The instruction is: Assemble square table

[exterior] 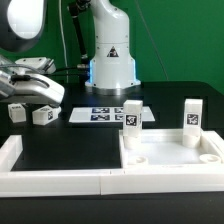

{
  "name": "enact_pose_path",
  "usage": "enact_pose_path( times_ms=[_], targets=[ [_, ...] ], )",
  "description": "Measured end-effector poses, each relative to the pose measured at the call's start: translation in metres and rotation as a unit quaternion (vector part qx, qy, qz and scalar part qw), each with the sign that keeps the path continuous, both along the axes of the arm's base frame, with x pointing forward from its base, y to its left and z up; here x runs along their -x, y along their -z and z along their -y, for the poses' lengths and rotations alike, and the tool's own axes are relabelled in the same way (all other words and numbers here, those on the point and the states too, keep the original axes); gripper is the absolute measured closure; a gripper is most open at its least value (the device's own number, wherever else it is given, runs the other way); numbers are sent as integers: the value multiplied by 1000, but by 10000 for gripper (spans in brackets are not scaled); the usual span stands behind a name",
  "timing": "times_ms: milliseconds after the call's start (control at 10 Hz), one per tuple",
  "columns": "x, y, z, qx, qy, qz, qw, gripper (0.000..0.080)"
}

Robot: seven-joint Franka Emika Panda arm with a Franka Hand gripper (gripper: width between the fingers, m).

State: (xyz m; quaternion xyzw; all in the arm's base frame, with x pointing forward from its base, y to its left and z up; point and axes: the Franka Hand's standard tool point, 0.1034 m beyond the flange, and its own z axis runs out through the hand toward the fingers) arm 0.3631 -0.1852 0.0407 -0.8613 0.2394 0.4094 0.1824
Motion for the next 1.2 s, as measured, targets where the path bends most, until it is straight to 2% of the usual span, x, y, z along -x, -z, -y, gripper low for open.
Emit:
enact_pose_path(
  times_ms=[300,600,900,1100,1200],
  targets=[
    [20,15,5,-12,2,-15,1000,151],
    [27,29,2,-6,-4,-14,1000,151],
    [29,32,3,-4,-5,-13,1000,151],
    [29,32,3,-4,-5,-13,1000,179],
    [29,32,3,-4,-5,-13,1000,358]
  ],
)
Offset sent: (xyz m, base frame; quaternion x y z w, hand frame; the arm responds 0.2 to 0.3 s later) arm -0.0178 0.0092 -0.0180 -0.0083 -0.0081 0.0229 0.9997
